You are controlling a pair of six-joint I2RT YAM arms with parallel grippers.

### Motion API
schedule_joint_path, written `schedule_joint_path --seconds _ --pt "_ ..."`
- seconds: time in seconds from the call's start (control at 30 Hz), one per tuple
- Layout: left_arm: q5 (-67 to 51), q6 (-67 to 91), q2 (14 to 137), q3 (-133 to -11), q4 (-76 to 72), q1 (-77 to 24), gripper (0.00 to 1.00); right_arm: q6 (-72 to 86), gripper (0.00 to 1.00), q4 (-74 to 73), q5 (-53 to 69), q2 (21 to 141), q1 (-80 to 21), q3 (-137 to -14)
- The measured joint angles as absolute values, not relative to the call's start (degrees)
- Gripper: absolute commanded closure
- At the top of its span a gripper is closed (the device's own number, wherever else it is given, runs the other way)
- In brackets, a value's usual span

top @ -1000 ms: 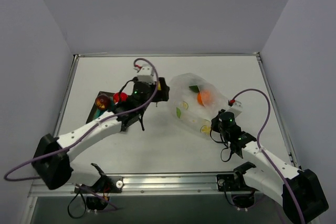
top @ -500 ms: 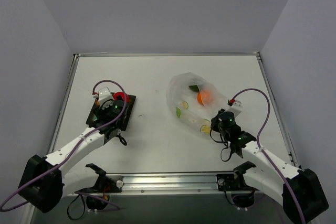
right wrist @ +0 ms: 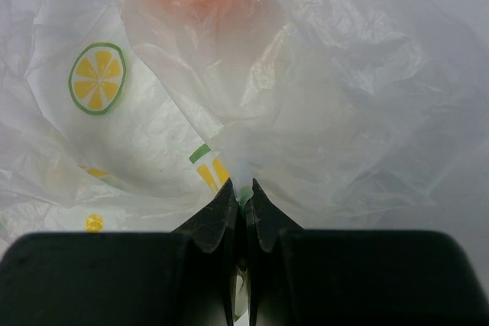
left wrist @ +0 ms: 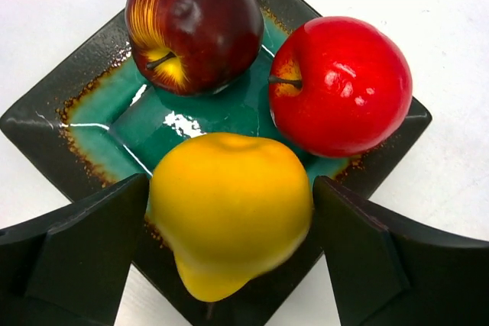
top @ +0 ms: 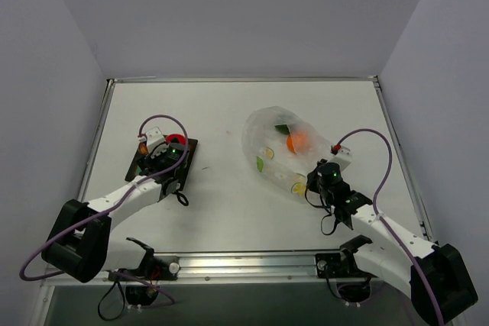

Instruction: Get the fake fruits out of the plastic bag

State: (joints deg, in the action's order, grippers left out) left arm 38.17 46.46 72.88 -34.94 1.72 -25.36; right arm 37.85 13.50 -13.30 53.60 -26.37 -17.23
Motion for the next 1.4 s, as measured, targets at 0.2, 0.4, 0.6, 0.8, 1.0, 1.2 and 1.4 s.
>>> schedule_joint_path --seconds 0.2,0.4,0.6,0.8,1.0,1.2,1.4 --pt "37.2 45.2 75.1 -34.8 -0.9 -25.1 0.03 37.9 1.00 13.5 -13.3 53.7 -26.4 -17.2" --pt "34.9 44.0 69.6 -33.5 -1.6 -26.7 0.20 37.9 1.00 13.4 -14.0 52.9 -26.4 -17.2" --pt "36.9 39.3 63.5 -35.8 -1.9 -41.8 0.42 38.5 1.00 12.7 -15.4 50.4 -26.4 -17.2" --pt "30.1 32.9 74.8 -50.9 -6.7 -53.7 0.43 40.2 1.00 11.1 -18.1 45.3 -26.4 -15.7" --pt "17.5 26.7 93.6 -70.7 -8.9 -57.3 0.43 42.4 1.00 8.6 -21.5 40.0 -26.7 -14.7" --pt "9.6 20.1 107.1 -81.0 -7.8 -57.5 0.48 44.2 1.00 7.3 -24.1 35.7 -26.7 -13.8" --pt "5.9 14.5 116.7 -88.8 -4.9 -57.0 0.49 45.0 1.00 6.9 -25.3 36.1 -26.7 -13.8"
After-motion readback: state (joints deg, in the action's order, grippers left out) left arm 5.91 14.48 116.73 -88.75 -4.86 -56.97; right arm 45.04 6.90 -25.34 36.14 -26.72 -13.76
